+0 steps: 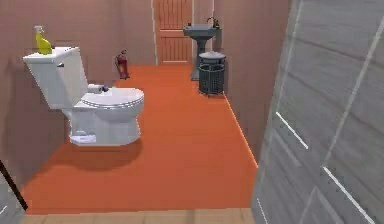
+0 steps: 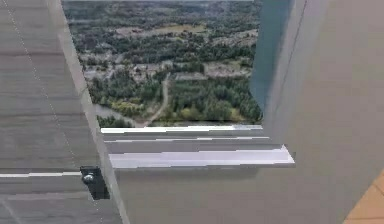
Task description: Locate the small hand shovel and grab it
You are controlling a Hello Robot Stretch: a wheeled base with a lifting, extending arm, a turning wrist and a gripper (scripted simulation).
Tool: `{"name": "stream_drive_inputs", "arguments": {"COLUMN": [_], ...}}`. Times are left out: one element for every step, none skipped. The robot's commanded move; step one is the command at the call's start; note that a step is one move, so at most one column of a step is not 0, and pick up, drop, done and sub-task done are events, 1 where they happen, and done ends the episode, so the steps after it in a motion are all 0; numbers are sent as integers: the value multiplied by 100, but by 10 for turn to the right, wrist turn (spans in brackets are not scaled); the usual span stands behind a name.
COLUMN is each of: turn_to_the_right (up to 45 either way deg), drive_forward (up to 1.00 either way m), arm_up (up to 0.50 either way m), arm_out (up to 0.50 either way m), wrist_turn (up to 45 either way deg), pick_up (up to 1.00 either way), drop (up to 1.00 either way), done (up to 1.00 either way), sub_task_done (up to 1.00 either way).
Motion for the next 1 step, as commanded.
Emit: {"name": "stream_drive_inputs", "arguments": {"turn_to_the_right": [0], "drive_forward": [100], "arm_up": [0], "arm_out": [0], "wrist_turn": [0], "pick_up": [0], "drop": [0], "done": [0], "sub_task_done": [0]}}
